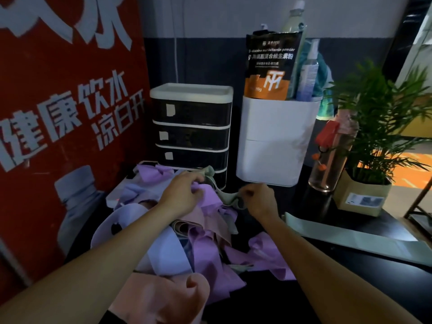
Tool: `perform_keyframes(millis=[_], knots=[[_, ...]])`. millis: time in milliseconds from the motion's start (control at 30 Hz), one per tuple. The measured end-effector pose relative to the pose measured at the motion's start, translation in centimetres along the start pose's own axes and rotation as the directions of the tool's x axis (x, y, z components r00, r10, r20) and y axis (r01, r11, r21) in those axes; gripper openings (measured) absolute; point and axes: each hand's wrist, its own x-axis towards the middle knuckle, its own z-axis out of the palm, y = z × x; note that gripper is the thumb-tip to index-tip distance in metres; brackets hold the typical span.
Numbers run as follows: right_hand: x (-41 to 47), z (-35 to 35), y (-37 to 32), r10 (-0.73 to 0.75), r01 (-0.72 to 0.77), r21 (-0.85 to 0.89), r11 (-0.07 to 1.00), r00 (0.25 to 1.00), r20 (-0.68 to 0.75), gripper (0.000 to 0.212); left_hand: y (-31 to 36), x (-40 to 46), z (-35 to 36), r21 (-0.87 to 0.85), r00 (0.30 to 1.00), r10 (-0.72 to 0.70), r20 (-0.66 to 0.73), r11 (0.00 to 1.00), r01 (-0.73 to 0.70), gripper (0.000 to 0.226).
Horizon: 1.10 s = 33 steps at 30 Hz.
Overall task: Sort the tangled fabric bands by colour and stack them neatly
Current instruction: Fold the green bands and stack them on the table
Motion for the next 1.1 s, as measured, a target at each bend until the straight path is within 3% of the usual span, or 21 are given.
perform_keyframes(millis=[200, 433, 733, 900, 967, 1033, 1100], knots=[[-0.3, -5.3, -6.2, -0.157, 0.173, 0.190, 0.966, 0.983, -0.100, 0.022, 1.8, 0.1, -1.3, -0.095, 0.999, 0.013, -0.050, 0.995, -0.018, 0.026], [-1.0, -9.1, -11.8, -0.316, 0.347, 0.187, 0.919, 0.933, -0.174, 0.020, 5.3, 0.2, -5.0, -0.217, 0.985, 0.124, -0.120, 0.965, -0.148, 0.035], [-2.4, -11.7, -15.8, -0.331, 0.373, 0.311, 0.874, 0.926, -0.181, 0.020, 7.5, -0.6, -7.2, -0.365, 0.975, 0.200, -0.101, 0.904, -0.223, 0.017], [-2.3, -12.6, -17.0, -0.275, 0.350, 0.412, 0.841, 0.933, -0.231, 0.021, 7.1, -0.6, -8.3, -0.121, 0.969, 0.189, -0.161, 0.970, -0.209, 0.014], [-2.3, -13.1, -17.5, -0.244, 0.329, 0.480, 0.814, 0.942, -0.232, 0.020, 7.2, -0.6, -8.4, -0.170, 0.973, 0.127, -0.195, 0.972, -0.162, 0.023], [-2.4, -13.4, -18.1, -0.241, 0.334, 0.519, 0.786, 0.940, -0.240, 0.020, 6.7, -0.8, -8.7, -0.035, 0.966, 0.191, -0.175, 0.979, -0.200, 0.020], [-2.5, -13.8, -18.6, -0.245, 0.342, 0.551, 0.762, 0.938, -0.244, 0.021, 6.7, -1.0, -8.6, -0.127, 0.972, 0.139, -0.191, 0.978, -0.165, 0.021]])
